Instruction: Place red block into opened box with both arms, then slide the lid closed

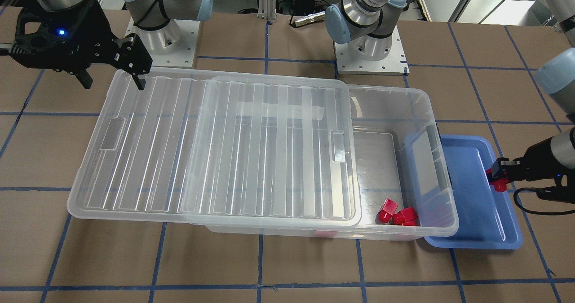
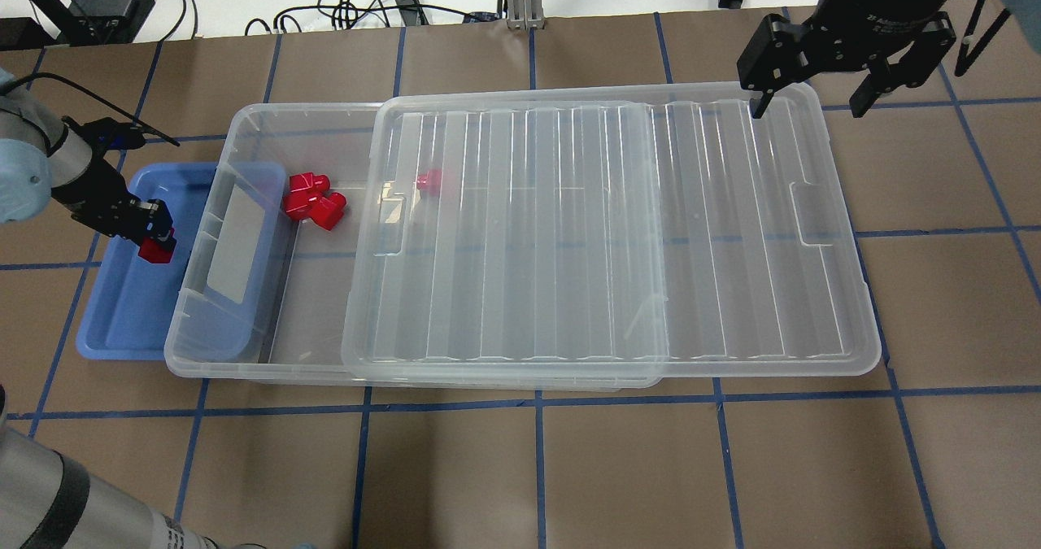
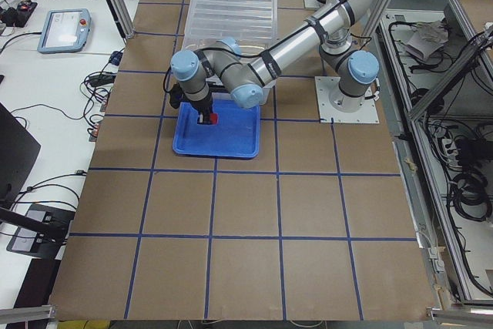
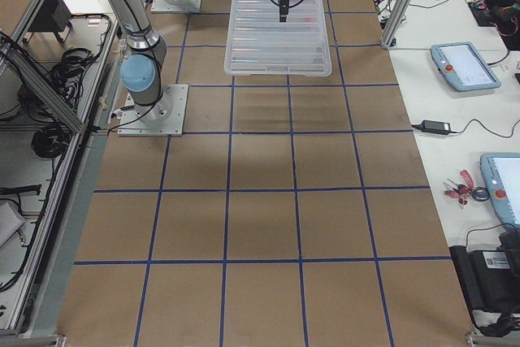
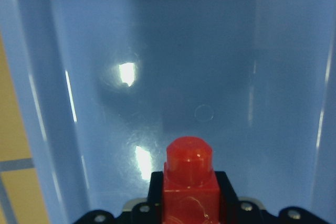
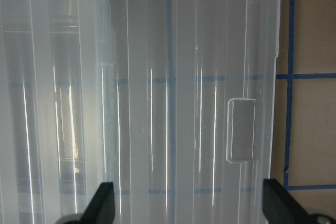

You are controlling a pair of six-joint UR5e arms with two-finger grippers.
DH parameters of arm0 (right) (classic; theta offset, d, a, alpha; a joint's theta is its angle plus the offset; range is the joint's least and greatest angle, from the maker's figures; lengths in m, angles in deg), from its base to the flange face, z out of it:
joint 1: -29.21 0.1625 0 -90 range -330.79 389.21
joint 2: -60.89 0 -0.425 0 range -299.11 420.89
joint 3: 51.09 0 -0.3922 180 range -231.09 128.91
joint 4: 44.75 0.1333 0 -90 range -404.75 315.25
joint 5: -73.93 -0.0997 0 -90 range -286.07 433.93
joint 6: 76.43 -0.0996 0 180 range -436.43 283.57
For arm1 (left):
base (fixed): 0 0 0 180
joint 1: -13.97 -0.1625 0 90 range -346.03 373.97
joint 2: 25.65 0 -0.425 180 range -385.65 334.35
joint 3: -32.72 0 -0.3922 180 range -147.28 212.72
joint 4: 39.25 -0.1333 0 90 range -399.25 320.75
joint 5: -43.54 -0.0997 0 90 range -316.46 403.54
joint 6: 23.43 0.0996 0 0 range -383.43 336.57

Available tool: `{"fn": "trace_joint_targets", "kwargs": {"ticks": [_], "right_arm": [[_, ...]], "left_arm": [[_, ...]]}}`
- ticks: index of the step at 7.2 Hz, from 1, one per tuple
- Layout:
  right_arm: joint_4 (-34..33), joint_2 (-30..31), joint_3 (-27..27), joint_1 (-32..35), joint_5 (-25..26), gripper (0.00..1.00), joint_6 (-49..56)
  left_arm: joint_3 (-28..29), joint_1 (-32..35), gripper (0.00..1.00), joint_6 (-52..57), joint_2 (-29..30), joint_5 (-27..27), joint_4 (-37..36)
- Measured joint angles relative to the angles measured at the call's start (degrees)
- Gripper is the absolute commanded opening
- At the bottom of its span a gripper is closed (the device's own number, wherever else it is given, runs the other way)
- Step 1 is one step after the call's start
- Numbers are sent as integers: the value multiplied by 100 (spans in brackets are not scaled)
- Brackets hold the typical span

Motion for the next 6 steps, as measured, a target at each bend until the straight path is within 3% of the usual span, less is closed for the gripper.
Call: {"fn": "trace_joint_targets", "kwargs": {"ticks": [2,3,6], "right_arm": [[16,10,19,5,6,100,-3],[24,14,43,6,3,100,2],[40,18,58,6,2,100,-3]], "left_arm": [[901,466,0,-569,-239,88,1053],[1059,739,0,-1032,-391,222,1322],[747,1629,0,-2347,-601,502,1516]]}}
